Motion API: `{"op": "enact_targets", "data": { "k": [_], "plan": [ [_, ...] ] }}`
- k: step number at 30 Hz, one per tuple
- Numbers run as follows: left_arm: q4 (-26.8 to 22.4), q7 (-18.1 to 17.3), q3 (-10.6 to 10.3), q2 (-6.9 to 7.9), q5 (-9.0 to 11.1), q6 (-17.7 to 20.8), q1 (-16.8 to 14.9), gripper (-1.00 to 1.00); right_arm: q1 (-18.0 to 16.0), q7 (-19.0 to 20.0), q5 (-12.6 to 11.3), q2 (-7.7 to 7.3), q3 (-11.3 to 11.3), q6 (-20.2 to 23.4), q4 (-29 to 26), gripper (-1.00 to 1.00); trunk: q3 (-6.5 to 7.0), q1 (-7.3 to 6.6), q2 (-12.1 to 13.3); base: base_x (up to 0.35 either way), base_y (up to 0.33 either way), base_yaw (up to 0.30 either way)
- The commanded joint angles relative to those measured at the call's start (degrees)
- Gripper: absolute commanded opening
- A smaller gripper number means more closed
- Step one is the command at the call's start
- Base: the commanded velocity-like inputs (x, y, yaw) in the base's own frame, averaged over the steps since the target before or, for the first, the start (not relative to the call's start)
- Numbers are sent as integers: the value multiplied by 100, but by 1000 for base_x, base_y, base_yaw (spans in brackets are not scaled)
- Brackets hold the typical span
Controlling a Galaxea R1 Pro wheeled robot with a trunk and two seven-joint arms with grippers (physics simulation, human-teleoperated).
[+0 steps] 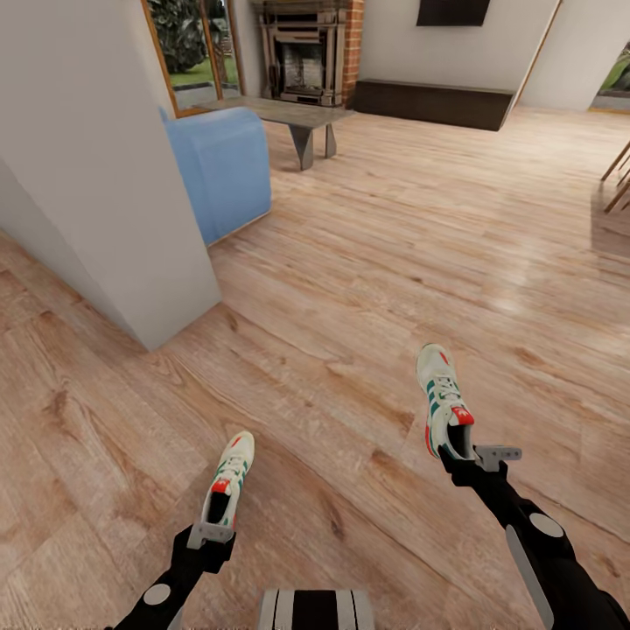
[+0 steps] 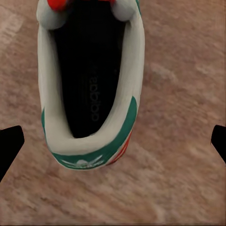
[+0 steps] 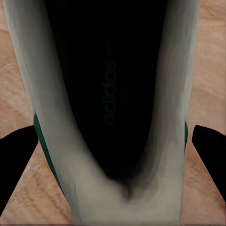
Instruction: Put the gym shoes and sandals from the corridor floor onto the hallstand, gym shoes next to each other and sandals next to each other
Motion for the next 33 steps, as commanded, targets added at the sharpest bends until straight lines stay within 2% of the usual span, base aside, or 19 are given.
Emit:
{"op": "enact_targets", "data": {
  "k": [1,5,13,21,24,26,30,33],
  "plan": [
    [2,10,-6,7,-53,-24,-2,100,-2,30,-54,1,-10,40,-8,-100,-36,1,-3,0,0,0],
    [2,10,2,33,-25,-33,5,100,-2,30,-52,1,-4,40,-8,-100,-161,11,-8,0,0,1],
    [2,10,5,25,-15,-33,4,100,-2,31,-56,1,-8,40,-15,-100,-230,11,-8,0,0,91],
    [4,10,11,54,-10,-45,6,100,-2,31,-56,1,-11,40,-17,-100,-428,32,-19,0,0,56],
    [8,10,17,57,-10,-168,6,100,-2,31,-56,1,-11,40,-16,-100,-498,40,-23,0,0,14],
    [32,10,20,51,-10,-388,8,100,-2,30,-56,1,-12,41,-17,-100,-552,45,-26,0,0,78],
    [70,10,20,50,-10,-456,9,100,-2,30,-56,1,-12,40,-17,-100,-666,55,-31,0,0,122],
    [82,10,18,45,-10,-485,9,100,-2,30,-56,1,-13,40,-18,-100,-687,55,-31,0,0,136]
  ]
}}
